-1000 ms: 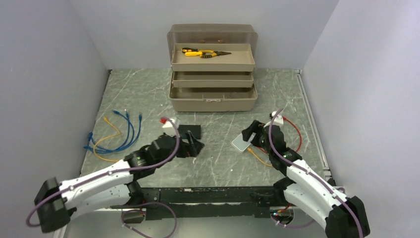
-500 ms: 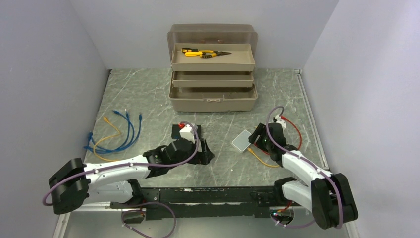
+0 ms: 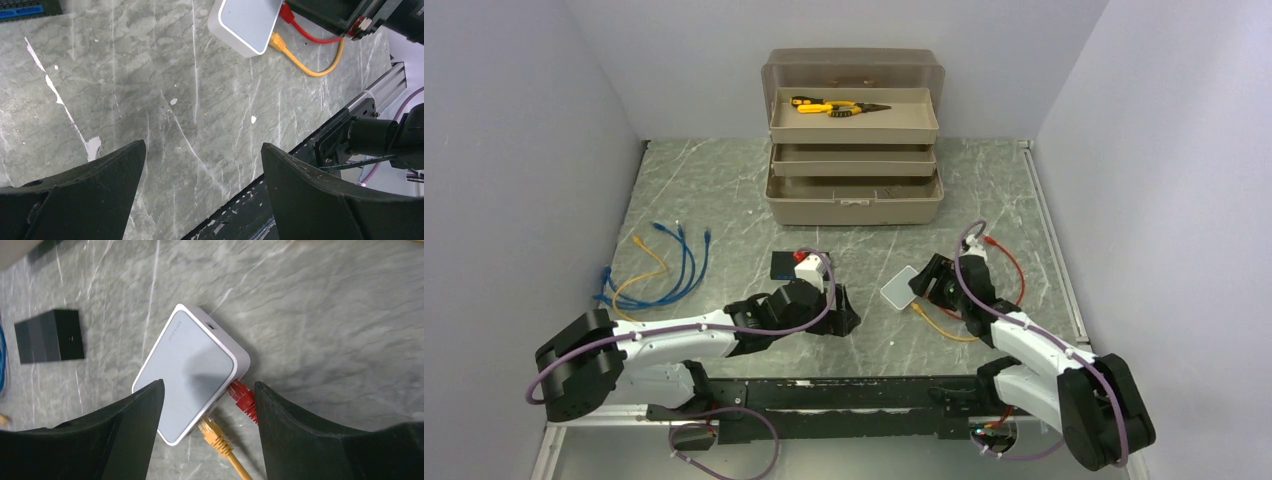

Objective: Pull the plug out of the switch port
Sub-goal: Move the switch port to the center of the board.

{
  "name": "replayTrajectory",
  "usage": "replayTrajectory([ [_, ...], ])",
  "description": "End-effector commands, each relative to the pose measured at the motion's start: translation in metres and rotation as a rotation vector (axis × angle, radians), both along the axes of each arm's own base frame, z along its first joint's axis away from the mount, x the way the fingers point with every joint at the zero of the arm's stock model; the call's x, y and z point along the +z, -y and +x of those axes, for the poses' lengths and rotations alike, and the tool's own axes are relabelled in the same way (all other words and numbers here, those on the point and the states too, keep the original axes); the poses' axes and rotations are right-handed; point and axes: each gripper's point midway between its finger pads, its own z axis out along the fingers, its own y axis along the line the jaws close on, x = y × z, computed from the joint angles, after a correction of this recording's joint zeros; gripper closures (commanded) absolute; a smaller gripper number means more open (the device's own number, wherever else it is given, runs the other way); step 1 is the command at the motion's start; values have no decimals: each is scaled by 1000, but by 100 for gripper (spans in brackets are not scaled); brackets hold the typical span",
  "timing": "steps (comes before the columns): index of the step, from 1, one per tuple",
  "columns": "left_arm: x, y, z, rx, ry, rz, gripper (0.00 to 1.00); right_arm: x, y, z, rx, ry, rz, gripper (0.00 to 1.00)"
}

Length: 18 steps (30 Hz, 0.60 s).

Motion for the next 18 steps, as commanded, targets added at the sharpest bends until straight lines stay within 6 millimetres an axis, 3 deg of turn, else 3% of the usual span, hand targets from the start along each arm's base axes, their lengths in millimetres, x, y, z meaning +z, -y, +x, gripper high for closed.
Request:
replayTrajectory([
  [1, 14, 8, 0, 0, 3, -58, 7, 4, -24, -10, 90, 36, 3, 31],
  [12, 5, -26, -2, 136, -10, -101, 7, -15, -62, -49, 150, -12, 52, 31],
  [18, 4, -35, -1, 170, -3, -87, 7, -5, -87, -54, 145, 7, 99, 30],
])
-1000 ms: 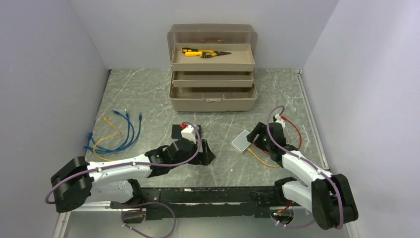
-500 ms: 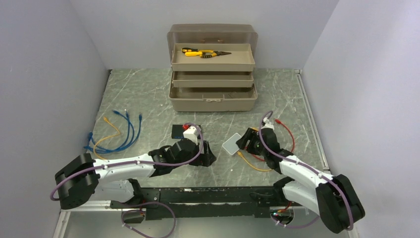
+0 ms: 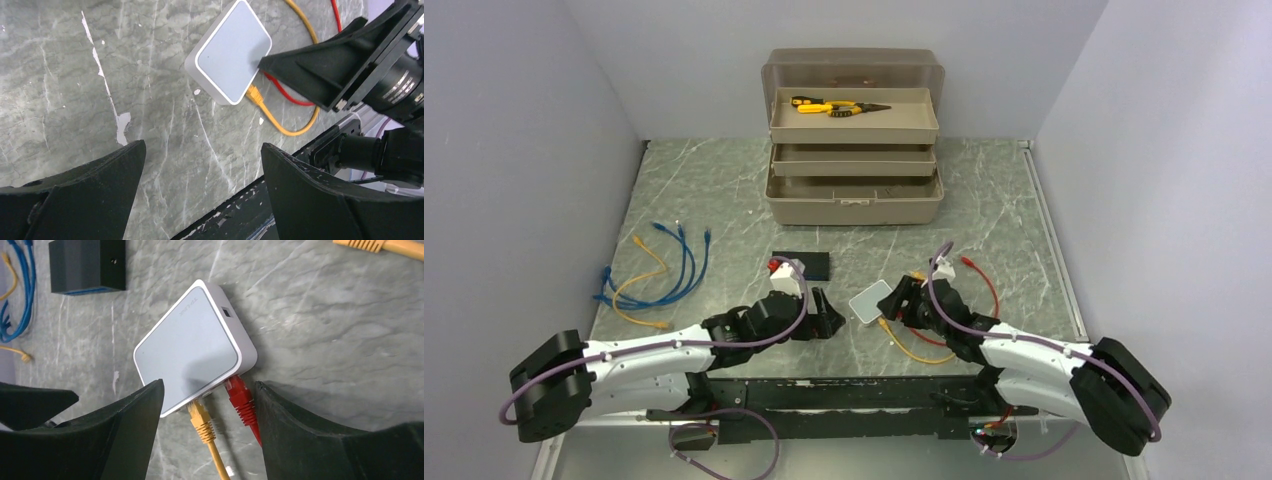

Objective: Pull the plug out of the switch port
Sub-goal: Move the switch port to the center of the board.

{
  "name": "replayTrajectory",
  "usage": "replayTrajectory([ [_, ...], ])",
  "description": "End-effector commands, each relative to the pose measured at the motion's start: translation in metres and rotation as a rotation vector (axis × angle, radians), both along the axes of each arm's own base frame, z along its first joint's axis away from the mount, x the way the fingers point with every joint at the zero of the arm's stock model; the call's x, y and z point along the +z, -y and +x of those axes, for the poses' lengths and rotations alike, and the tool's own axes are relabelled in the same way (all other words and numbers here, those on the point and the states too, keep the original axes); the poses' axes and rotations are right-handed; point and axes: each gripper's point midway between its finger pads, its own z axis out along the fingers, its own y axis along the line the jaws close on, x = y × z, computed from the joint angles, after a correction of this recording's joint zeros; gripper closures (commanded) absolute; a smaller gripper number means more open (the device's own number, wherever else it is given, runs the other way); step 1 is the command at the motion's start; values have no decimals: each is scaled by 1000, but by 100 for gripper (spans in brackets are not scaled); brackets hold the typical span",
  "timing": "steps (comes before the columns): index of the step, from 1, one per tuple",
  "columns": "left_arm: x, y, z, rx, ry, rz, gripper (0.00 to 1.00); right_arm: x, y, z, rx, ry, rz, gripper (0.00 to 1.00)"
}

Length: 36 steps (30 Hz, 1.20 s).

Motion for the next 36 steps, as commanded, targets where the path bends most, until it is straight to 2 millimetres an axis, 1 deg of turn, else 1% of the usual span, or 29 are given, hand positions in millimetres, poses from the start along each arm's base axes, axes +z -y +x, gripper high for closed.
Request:
replayTrajectory([
  [1, 6, -2, 5, 46, 13, -14, 7, 2, -14, -2, -43, -12, 25, 30],
  [3, 6, -2, 5, 45, 9, -13, 7, 6, -23, -1, -32, -5, 24, 30],
  [8, 2, -1, 3, 42, 0, 3, 8, 8, -40, 3, -9, -5, 19, 30],
  [11, -2, -1, 4, 41, -4, 19, 8, 6, -47, 3, 7, -11, 19, 30],
  [13, -4, -1, 5, 40, 0, 39, 8, 6, -47, 2, 9, -11, 19, 29],
  [16, 2, 1, 11, 42, 25, 66, 7, 11, -42, 3, 8, 11, 2, 28],
  [18, 11, 4, 17, 39, 55, 84, 7, 25, -39, 4, 21, 54, -11, 27],
  [21, 24, 10, 28, 35, 101, 139, 7, 35, -25, 5, 15, 92, -72, 25],
  [25, 43, 28, 46, 6, 162, 181, 8, 45, -4, 8, -2, 125, -79, 24],
  [27, 43, 40, 55, -17, 156, 193, 13, 42, 5, 9, -7, 111, -62, 26],
  [30, 42, 56, 68, -47, 134, 187, 22, 31, 12, 7, 14, 64, -11, 33],
  [32, 38, 62, 75, -59, 119, 198, 32, 24, 15, 6, 22, 41, 19, 39],
  [34, 31, 64, 81, -67, 103, 219, 43, 21, 13, 3, 49, 27, 42, 45],
  [36, 24, 65, 86, -66, 92, 242, 54, 22, 8, 1, 72, 26, 63, 49],
])
